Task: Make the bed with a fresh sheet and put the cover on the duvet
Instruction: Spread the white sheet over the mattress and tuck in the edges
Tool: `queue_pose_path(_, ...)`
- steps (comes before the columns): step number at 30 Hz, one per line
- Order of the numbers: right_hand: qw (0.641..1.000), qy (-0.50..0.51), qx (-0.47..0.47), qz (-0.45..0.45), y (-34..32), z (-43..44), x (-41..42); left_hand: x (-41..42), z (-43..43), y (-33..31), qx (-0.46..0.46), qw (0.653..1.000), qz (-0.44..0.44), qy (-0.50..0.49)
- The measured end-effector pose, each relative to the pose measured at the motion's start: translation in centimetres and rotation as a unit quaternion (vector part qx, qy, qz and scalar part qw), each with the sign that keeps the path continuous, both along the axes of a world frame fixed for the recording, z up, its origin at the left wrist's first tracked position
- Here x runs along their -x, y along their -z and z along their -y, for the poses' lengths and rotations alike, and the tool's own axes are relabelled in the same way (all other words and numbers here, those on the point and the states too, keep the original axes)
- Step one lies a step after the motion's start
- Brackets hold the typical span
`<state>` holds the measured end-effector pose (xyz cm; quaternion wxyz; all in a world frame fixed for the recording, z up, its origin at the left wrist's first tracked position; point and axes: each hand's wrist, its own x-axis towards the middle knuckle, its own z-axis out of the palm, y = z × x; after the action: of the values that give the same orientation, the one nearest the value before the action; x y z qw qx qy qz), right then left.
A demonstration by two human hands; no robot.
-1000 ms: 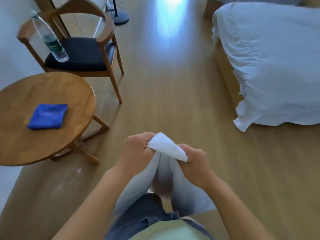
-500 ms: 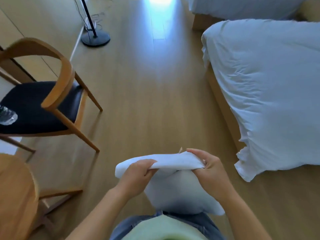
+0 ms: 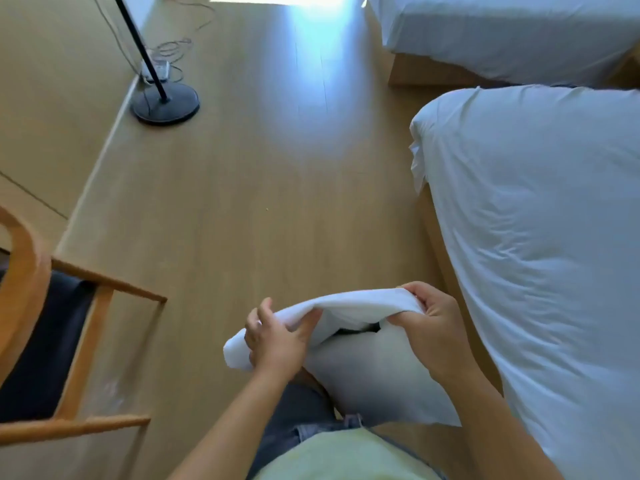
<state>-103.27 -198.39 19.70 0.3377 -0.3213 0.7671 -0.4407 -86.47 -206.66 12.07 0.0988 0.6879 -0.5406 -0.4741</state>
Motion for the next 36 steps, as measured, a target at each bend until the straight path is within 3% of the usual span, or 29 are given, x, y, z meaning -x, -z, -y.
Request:
queue_pose_path(4,0.999,0.029,-0.018,-0.007,0.0,10.7,6.5,8.5,13.0,-0.8,-0.203,0.965,-0.101,-0.129)
queue_pose_path(8,0.997,0.069,-0.017,-0.008,-0.8,19.8,13.0,17.4,24.2,-3.1,-0.345,0.885,-0.265,-0.168)
queue_pose_path(11,0.997,0.076,-0.002,-0.007,-0.6,26.7,18.2,24.4,31.6,-4.3,-0.387,0.848,-0.323,-0.159)
queue_pose_path(15,0.998,0.058,0.005,-0.001,0.5,36.7,26.2,34.2,43.4,-4.0,-0.43,0.768,-0.417,-0.226)
queue_pose_path(16,0.999,0.042,0.002,0.001,0.8,39.4,28.2,36.8,46.6,-4.2,-0.433,0.765,-0.418,-0.227)
queue_pose_path(17,1.0,0.018,-0.002,0.002,1.0,42.1,30.0,39.6,49.6,-4.4,-0.432,0.784,-0.4,-0.198)
queue_pose_path(20,0.999,-0.039,-0.008,0.007,1.0,50.3,35.2,47.2,57.2,-5.4,-0.376,0.886,-0.269,-0.049)
queue_pose_path(22,0.998,-0.06,-0.019,0.0,0.8,55.4,38.7,51.5,61.9,-5.7,-0.307,0.936,-0.172,0.029)
queue_pose_path(25,0.999,-0.038,-0.017,-0.002,0.5,61.9,44.6,57.0,68.0,-5.9,-0.174,0.973,-0.082,0.128)
queue_pose_path(30,1.0,-0.005,0.016,-0.017,1.5,73.1,55.8,68.1,79.2,-5.8,-0.022,0.96,-0.122,0.249)
queue_pose_path(36,0.995,0.091,0.05,-0.006,0.6,86.0,71.1,84.2,93.9,-8.5,0.131,0.879,-0.161,0.43)
